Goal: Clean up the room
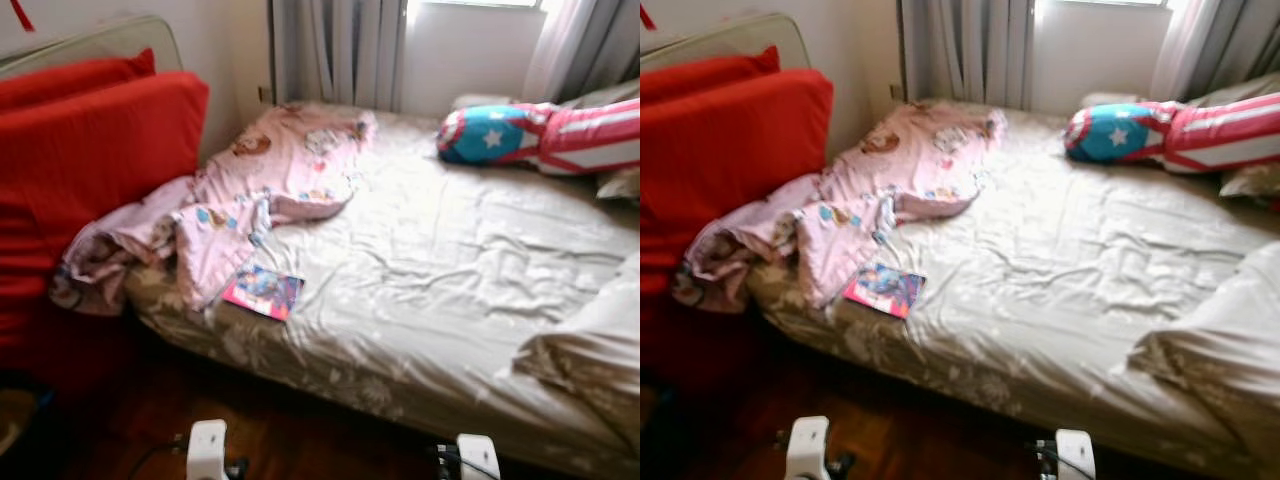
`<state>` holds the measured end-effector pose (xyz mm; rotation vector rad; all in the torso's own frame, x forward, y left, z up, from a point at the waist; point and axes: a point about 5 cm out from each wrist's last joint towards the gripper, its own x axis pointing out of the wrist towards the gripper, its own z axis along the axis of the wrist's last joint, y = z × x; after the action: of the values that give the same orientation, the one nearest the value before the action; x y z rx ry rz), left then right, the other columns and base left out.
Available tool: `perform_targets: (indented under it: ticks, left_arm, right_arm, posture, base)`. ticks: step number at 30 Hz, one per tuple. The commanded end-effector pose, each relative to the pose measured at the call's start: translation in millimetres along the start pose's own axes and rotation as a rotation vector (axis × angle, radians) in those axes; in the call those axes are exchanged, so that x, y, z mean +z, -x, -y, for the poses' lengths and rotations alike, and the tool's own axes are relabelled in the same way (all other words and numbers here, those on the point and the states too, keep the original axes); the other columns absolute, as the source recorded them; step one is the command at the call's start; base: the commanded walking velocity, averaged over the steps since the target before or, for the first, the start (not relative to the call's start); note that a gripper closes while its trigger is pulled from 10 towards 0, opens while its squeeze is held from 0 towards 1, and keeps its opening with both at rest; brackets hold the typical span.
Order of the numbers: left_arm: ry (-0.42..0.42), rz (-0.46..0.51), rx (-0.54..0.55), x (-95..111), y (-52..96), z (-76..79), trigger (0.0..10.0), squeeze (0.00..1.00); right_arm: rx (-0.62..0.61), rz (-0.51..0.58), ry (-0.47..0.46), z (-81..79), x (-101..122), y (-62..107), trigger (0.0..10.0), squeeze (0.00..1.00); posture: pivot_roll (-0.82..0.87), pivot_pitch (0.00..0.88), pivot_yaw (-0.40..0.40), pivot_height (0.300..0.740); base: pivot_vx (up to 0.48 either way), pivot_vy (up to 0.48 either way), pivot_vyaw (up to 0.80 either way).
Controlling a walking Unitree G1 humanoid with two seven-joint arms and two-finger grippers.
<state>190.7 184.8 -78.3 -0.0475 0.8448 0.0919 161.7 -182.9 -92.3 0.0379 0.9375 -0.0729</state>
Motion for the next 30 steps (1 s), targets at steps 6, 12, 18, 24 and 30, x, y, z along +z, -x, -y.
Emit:
perform_targets:
  ticks: [6,12,18,24,30]
  left_arm:
    - [-0.003,-0.019,0.009,-4.0,0.9,-2.5,10.0,0.00]
    - [-0.005,-0.020,0.008,-4.8,1.2,-2.7,10.0,0.00]
    - [-0.006,-0.022,0.006,-5.6,1.4,-2.5,10.0,0.00]
    - [-0.004,-0.021,0.009,-5.4,1.4,-2.8,10.0,0.00]
    - [-0.002,-0.019,0.010,-4.2,1.0,-3.1,10.0,0.00]
  right_arm:
    - [0.010,-0.021,-0.001,-5.1,-2.5,-0.2,10.0,0.00]
    - [0.012,-0.023,0.003,-5.3,-3.0,-0.1,10.0,0.00]
    - [0.014,-0.009,0.008,-5.3,-2.1,0.0,10.0,0.00]
    - [0.008,-0.018,-0.002,-5.0,-3.0,0.0,10.0,0.00]
    - [0.013,-0.023,0.005,-5.5,-2.5,-0.3,10.0,0.00]
  posture:
    - [-0.02,0.000,-0.020,0.740]
    - [-0.02,0.000,-0.019,0.740]
    - [-0.02,0.000,-0.020,0.740]
    - [-0.02,0.000,-0.021,0.740]
    - [-0.02,0.000,-0.022,0.740]
  base:
    - [0.000,-0.265,-0.31]
    - [0.000,-0.270,-0.70]
    - [0.000,-0.293,-0.08]
    - [0.000,-0.297,-0.14]
    - [0.000,-0.296,-0.65]
